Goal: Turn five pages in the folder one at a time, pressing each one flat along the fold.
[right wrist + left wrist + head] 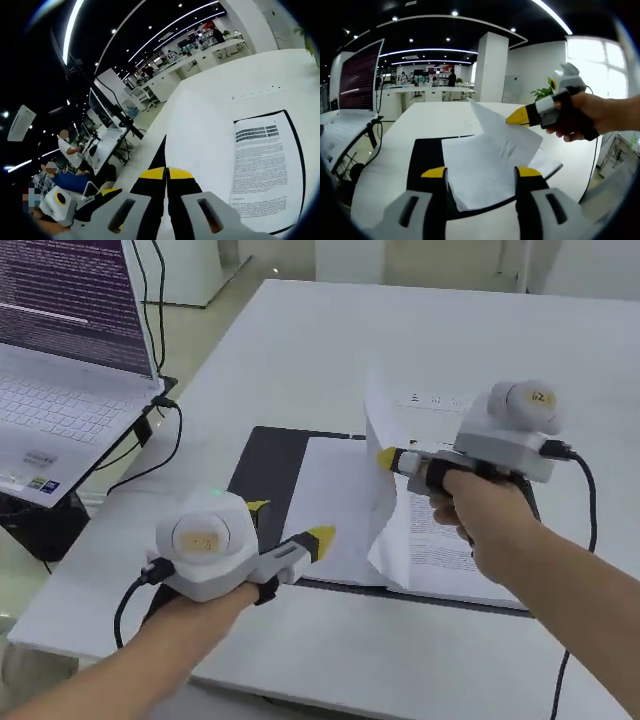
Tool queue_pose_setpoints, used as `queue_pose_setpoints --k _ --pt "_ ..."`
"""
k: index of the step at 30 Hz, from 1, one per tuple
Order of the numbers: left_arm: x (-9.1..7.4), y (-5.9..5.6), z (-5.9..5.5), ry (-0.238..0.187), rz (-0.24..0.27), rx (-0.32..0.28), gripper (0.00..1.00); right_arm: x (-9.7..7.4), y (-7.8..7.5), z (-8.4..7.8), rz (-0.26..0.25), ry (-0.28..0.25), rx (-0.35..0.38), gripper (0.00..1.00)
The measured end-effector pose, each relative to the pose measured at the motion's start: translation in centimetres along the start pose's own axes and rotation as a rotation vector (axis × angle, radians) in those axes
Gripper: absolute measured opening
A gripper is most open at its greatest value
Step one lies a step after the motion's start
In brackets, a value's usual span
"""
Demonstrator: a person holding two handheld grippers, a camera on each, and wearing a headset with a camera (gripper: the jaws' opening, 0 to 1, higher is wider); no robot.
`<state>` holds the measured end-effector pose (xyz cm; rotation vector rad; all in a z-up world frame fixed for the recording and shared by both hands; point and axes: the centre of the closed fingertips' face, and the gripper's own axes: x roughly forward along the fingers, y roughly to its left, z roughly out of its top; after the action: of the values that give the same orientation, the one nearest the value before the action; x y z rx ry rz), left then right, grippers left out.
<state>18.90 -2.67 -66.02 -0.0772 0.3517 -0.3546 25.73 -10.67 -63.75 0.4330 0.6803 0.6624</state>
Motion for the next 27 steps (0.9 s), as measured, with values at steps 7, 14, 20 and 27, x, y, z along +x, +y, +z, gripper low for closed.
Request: queue_pose_setpoints --k 7,14,20,27 --pt "-1.6 1.5 -0.6 0.027 0.017 0.039 0.5 3.4 -0.1 -1.4 -0.029 0.06 -0.03 0.0" --pt "-2.4 2.6 -1.5 0.058 0.02 0.038 0.5 6.9 0.2 -3.6 -0.055 0.135 -0.096 0.0" --pt "-2.3 2.5 -1.8 0.074 0.0 0.068 0.5 9.0 0.0 -5.3 -0.084 0.189 -0.148 0.0" --pt "-2.3 2.6 -2.8 0.105 -0.004 0.064 0.5 10.8 -0.6 -7.2 -0.114 0.245 -0.197 0.0"
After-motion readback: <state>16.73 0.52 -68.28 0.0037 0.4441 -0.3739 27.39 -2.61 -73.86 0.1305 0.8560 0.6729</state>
